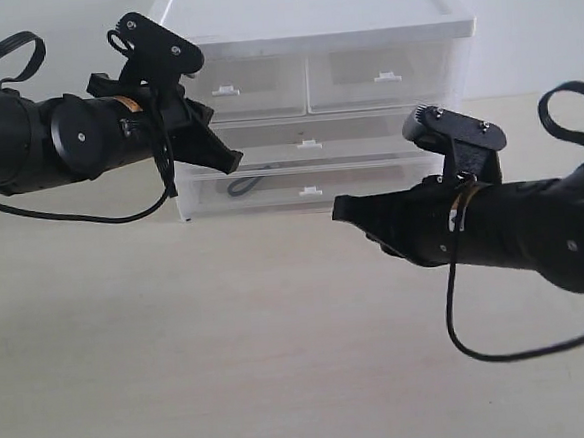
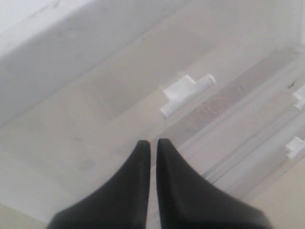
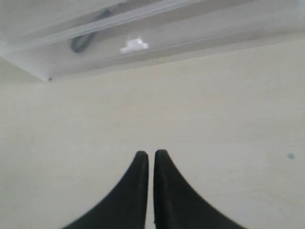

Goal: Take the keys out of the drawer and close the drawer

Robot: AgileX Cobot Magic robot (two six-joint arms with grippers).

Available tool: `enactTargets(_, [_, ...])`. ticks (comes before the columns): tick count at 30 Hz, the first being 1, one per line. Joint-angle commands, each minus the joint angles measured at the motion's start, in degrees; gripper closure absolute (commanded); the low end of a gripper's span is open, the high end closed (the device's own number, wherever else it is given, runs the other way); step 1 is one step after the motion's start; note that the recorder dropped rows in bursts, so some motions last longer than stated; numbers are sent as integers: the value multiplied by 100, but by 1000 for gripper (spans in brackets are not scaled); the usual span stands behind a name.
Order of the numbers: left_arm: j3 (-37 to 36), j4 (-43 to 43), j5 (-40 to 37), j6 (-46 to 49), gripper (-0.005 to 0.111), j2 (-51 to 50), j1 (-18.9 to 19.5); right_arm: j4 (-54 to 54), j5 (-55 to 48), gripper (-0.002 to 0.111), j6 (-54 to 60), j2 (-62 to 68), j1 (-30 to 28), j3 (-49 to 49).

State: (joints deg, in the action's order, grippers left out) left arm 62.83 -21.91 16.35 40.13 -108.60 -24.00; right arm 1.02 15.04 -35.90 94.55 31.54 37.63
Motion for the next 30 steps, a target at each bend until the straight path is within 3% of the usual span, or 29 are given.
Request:
enactTargets(1, [134,-404,2094,-42,103,-112,276,795,1726,108,-814,-408,179,-580])
enactTargets(7, [134,-404,2094,-42,103,-112,276,864,1993,108,-996,-190,152,-617])
enactTargets(15, [134,-404,2094,-42,103,-112,276,523,3702,108,-1778,387,152,-617])
enactTargets(24, [134,-404,2094,-42,103,-112,276,260,4824,108,-2381,1266,152,-617])
enactTargets(30, [134,-404,2094,-42,103,-112,276,294,3425,108,-1922,1410,152,-479])
